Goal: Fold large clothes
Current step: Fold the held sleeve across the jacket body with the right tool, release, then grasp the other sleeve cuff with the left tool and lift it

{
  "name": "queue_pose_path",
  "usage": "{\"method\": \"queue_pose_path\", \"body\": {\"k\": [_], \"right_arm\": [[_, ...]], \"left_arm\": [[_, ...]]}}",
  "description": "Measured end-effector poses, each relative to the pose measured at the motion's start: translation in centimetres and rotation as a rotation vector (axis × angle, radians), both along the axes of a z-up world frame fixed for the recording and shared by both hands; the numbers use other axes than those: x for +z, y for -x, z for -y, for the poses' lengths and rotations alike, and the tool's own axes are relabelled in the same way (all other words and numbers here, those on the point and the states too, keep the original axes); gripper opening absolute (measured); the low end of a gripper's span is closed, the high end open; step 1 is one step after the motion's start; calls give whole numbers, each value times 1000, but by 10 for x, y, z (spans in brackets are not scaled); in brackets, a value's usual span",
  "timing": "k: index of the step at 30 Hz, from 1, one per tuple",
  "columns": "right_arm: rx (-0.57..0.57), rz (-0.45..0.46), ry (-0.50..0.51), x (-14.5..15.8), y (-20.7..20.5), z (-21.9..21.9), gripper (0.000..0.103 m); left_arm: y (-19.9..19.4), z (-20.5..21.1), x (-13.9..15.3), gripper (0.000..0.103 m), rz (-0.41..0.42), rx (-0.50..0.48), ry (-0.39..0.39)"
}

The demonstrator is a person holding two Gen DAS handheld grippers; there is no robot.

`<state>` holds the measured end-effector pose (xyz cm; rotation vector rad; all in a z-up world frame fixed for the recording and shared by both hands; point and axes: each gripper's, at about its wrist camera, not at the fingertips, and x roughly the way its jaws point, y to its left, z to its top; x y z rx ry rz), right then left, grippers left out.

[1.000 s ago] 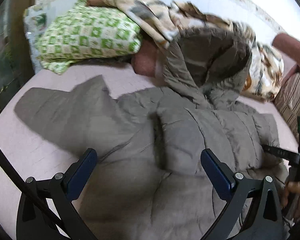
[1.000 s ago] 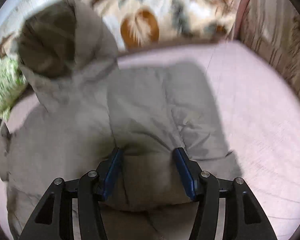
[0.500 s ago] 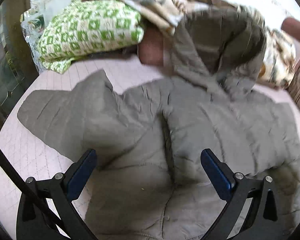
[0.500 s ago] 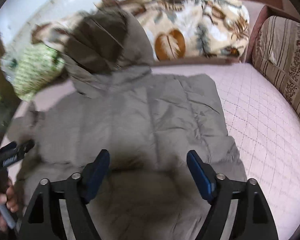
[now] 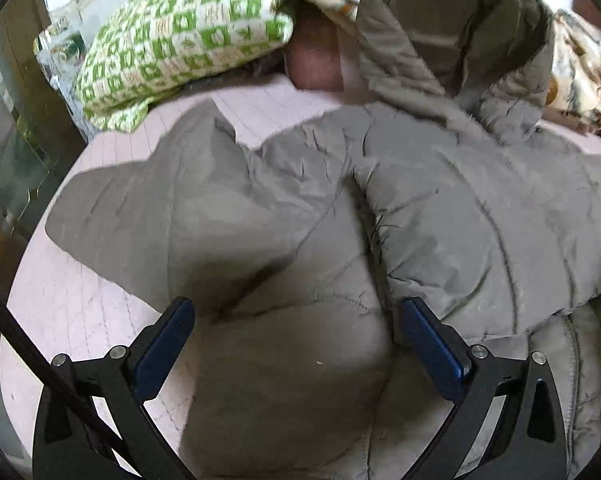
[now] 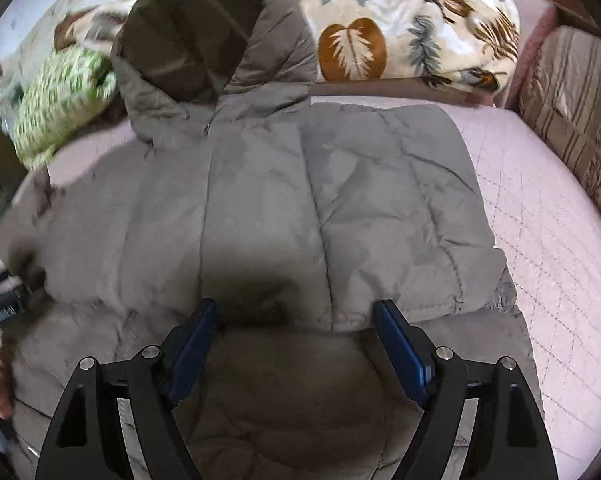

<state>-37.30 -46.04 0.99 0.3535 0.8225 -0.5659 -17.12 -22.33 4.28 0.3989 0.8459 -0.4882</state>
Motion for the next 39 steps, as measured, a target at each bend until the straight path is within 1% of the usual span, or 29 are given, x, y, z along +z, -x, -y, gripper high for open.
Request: {"method": "queue_pose_path", "body": {"k": [1, 2, 3, 4, 6, 8, 11, 14, 16, 17, 19, 20, 21, 22, 23, 24, 25, 27, 28, 30, 31, 36, 38, 39], "right_arm": [[4, 20, 10, 5, 3, -3, 84], [12, 59, 14, 14, 7, -6, 84], [18, 92, 18, 21, 11, -8, 84], [19, 125, 27, 28, 15, -11, 84], [20, 164, 40, 35, 21, -15, 84], [25, 175, 37, 35, 22, -16, 84], [24, 175, 22, 33, 23, -14, 84], [22, 187, 19, 36, 25, -16, 84], [21, 190, 29, 36, 25, -16, 84], [23, 191, 33, 36, 25, -17, 84], [30, 194, 35, 36, 23, -19, 84], [33, 196, 36, 36, 23, -21, 84], [36, 195, 39, 36, 22, -22, 84], [39, 194, 43, 36, 21, -22, 84], [41, 192, 47, 36, 20, -23, 84], [46, 190, 50, 35, 20, -24, 84], [51, 189, 50, 35, 19, -24, 84], [54, 186, 49, 33, 19, -23, 84], [54, 185, 46, 32, 19, -22, 84], [50, 186, 37, 31, 19, -19, 84], [48, 187, 38, 32, 19, -18, 84], [47, 195, 31, 31, 18, -16, 84], [50, 195, 27, 31, 18, -16, 84], [47, 196, 28, 31, 18, -16, 84]], "left_arm": [[-1, -6, 8, 103, 3, -7, 43], [-3, -13, 17, 103, 8, -10, 87], [-7, -20, 24, 103, 12, -3, 115], [-12, -29, 32, 103, 14, 9, 144], [-29, -55, 42, 103, 8, 61, 205], [-51, -86, 44, 103, -13, 135, 238], [-81, -132, 41, 103, -35, 240, 253], [-105, -175, 39, 103, -36, 312, 283], [-121, -208, 35, 103, -69, 357, 343], [-132, -225, 32, 102, -101, 386, 386], [-156, -258, 26, 91, -170, 463, 501], [-164, -265, 23, 84, -192, 484, 533], [-177, -275, 19, 81, -224, 510, 575], [-188, -282, 16, 80, -238, 531, 599], [-199, -286, 13, 75, -237, 546, 613], [-204, -289, 9, 65, -236, 562, 617], [-215, -293, 5, 62, -244, 586, 628], [-232, -297, -5, 59, -283, 607, 658], [-241, -297, -13, 58, -304, 625, 650], [-252, -298, -27, 53, -323, 646, 641], [-257, -298, -34, 51, -330, 644, 666], [-276, -299, -50, 51, -279, 614, 770], [-278, -299, -52, 50, -244, 614, 782], [-280, -296, -51, 33, -228, 622, 772]]}}
